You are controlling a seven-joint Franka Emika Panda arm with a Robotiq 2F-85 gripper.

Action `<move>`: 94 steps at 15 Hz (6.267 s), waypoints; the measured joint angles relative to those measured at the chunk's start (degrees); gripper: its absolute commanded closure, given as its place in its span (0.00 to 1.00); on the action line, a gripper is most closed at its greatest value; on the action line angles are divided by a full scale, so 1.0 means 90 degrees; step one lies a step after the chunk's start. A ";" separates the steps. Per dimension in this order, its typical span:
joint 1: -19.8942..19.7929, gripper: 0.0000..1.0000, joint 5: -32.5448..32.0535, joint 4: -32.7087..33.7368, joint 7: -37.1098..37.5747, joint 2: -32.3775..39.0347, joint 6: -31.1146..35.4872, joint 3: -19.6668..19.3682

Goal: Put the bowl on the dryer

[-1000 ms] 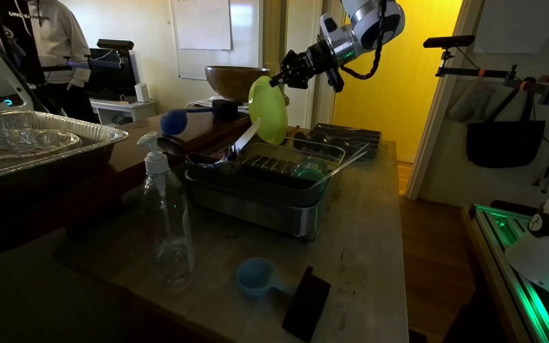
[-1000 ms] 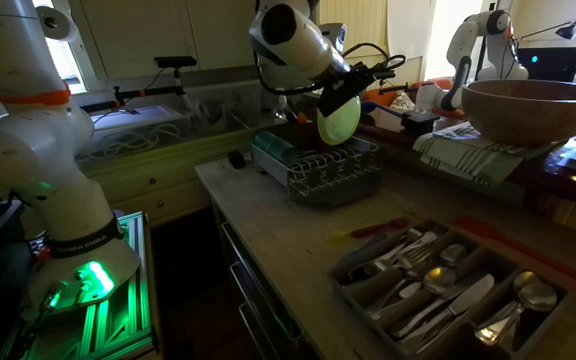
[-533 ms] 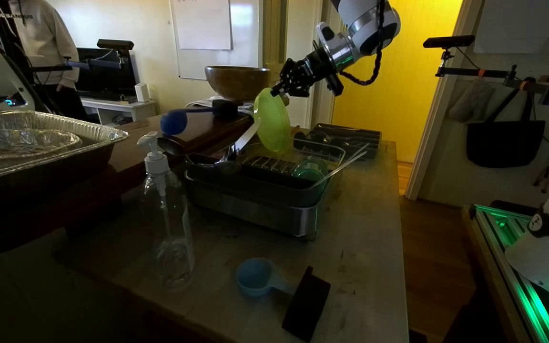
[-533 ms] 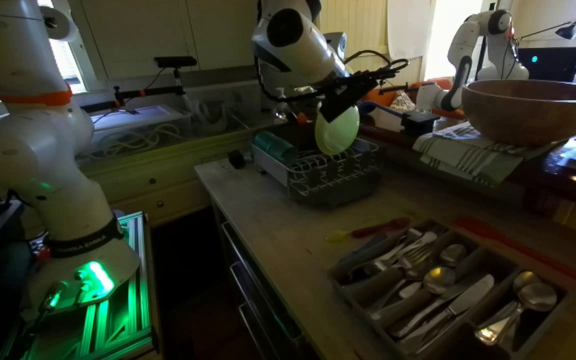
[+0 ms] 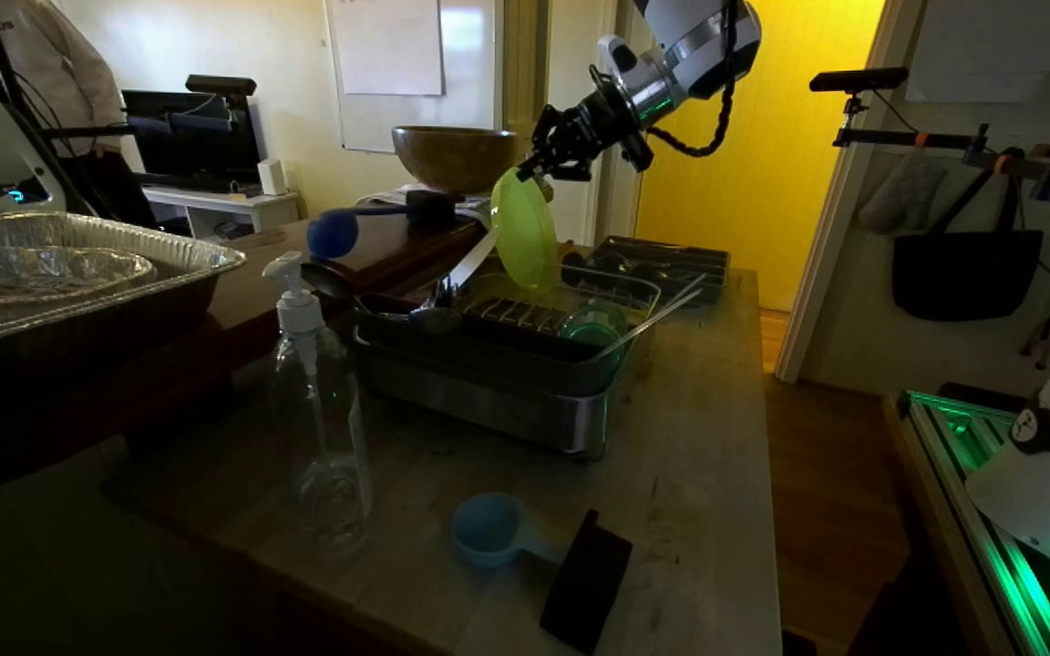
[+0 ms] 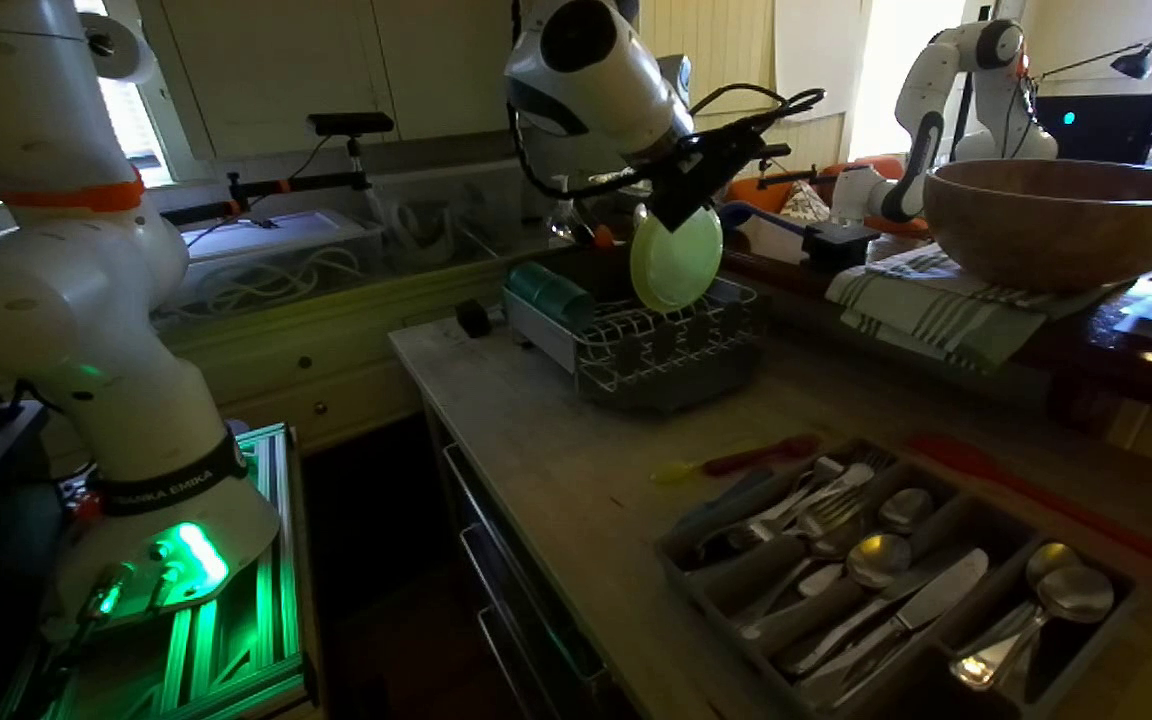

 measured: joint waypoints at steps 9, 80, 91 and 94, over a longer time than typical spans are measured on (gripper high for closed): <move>-0.0004 0.99 -0.0544 0.0184 0.0000 -0.0038 0.0114 0.0302; -0.7209 0.71 -0.5311 -0.1336 0.0491 0.4428 0.4811 0.8634; -0.7167 0.00 -0.9594 -0.1411 0.4301 0.4290 0.4812 0.7809; -0.7170 0.00 -1.0347 -0.1405 0.4959 0.4229 0.4843 0.7686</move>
